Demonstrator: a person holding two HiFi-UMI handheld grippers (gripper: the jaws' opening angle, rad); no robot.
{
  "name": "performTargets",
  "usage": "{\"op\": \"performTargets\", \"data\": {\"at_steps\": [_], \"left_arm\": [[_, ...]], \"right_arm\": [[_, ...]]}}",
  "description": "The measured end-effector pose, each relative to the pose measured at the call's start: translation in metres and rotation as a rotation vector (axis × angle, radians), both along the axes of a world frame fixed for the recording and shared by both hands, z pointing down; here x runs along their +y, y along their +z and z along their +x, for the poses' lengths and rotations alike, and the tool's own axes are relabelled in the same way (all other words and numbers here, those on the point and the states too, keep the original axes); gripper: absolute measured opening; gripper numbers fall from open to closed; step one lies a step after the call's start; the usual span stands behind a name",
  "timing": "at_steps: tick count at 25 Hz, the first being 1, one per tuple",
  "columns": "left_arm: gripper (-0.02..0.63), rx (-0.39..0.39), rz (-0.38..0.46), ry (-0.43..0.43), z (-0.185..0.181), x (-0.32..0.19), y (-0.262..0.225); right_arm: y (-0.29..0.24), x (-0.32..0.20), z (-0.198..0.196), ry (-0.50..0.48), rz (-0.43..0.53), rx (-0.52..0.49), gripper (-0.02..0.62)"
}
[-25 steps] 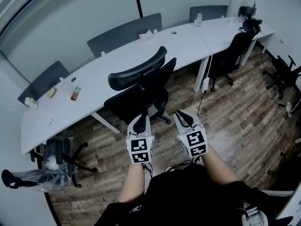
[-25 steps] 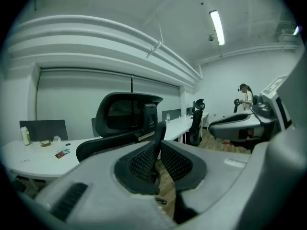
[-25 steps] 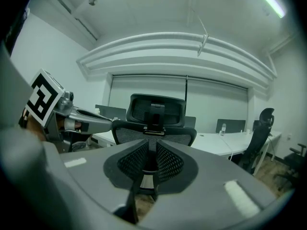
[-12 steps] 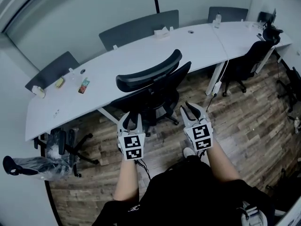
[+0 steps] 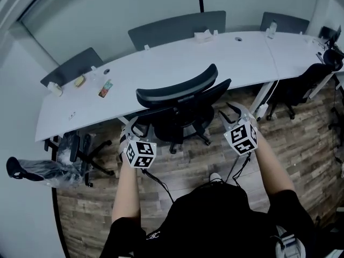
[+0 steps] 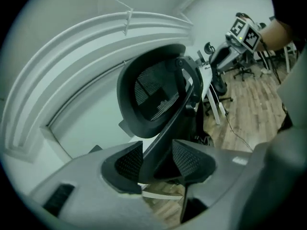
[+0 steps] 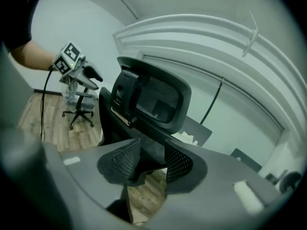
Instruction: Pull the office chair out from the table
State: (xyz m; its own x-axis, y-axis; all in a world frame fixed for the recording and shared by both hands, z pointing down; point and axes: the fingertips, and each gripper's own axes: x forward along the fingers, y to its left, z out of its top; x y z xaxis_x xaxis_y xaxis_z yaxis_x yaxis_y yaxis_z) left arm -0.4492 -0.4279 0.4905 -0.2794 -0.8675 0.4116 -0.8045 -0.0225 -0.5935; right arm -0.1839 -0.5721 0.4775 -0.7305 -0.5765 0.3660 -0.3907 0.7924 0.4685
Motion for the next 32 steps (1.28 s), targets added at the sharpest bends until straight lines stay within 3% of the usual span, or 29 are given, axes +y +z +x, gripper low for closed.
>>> {"op": "performTargets", "data": {"at_steps": [5,9,13,17,20,22,32], "left_arm": [[0.237,-0.15,-0.191,0.053,-0.028,-0.017,0.022],[0.268,-0.184,-0.351,0.088,-0.043,-0.022,0.043],[0.285,-0.196,-0.426,0.049,-0.039,-0.029,0.058],[0.271,-0.211,-0.461,0.031,-0.041,-0.037,0.068],[0.229,-0.241,-0.42,0.011,-0.044,-0.042,0.068],[0.23,-0.224,-0.411,0.011,-0.043,-0.042,0.067],[0.224,-0.191,-0.456,-0.052,-0.038,-0.038,0.069]], "right_arm": [[0.011,-0.058,0.001,-0.121,0.041,0.178,0.217],[0.015,-0.094,-0.011,-0.217,0.065,0.262,0.25],[0.034,-0.125,-0.002,-0.3,0.102,0.388,0.288],[0.05,-0.143,-0.011,-0.344,0.131,0.484,0.288],[0.061,-0.15,-0.017,-0.365,0.183,0.534,0.259],[0.06,-0.153,-0.017,-0.365,0.217,0.527,0.223],[0.059,-0.151,-0.012,-0.377,0.221,0.502,0.216]]}}
